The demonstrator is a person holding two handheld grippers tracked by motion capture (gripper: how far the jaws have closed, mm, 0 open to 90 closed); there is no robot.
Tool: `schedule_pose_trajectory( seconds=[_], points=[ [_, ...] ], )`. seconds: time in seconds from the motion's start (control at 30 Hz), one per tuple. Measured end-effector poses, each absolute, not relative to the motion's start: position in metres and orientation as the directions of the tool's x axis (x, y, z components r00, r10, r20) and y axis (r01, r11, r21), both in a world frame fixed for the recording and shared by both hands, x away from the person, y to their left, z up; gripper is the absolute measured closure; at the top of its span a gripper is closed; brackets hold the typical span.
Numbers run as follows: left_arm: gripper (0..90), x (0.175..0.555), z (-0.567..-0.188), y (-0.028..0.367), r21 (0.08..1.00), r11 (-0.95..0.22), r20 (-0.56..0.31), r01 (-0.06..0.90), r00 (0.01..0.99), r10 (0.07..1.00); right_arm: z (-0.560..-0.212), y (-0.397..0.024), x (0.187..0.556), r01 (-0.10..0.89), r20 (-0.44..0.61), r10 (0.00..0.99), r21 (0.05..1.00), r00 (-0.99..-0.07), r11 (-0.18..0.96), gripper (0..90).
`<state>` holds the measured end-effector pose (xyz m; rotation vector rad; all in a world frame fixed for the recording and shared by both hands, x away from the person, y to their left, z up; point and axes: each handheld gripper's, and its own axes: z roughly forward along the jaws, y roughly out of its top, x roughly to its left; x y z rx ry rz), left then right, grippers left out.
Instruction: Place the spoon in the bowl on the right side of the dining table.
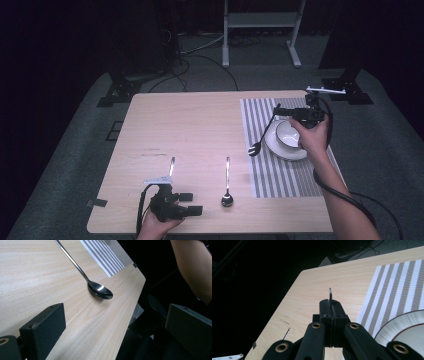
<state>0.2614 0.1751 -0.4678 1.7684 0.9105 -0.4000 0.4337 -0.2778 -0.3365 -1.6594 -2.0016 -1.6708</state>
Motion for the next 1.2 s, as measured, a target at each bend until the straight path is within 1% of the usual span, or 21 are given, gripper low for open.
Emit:
schedule_pose_trajectory(
  seconds=[0.43,0.8,1.2],
  points=[
    [1.6,0.262,-0.469,0.174,0.652,-0.155,-0.653,0.742,0.653,0.384,-0.338,-0.296,0.438,0.723,0.627,0.679,0.660,-0.382,-0.203,89.4],
    [1.5,0.262,-0.469,0.174,0.652,-0.156,-0.653,0.742,0.654,0.383,-0.331,-0.303,0.444,0.718,0.612,0.701,0.665,-0.366,-0.206,89.4],
    [1.6,0.262,-0.469,0.174,0.653,-0.160,-0.652,0.740,0.656,0.380,-0.327,-0.323,0.447,0.705,0.605,0.728,0.667,-0.322,-0.243,89.4]
  ],
)
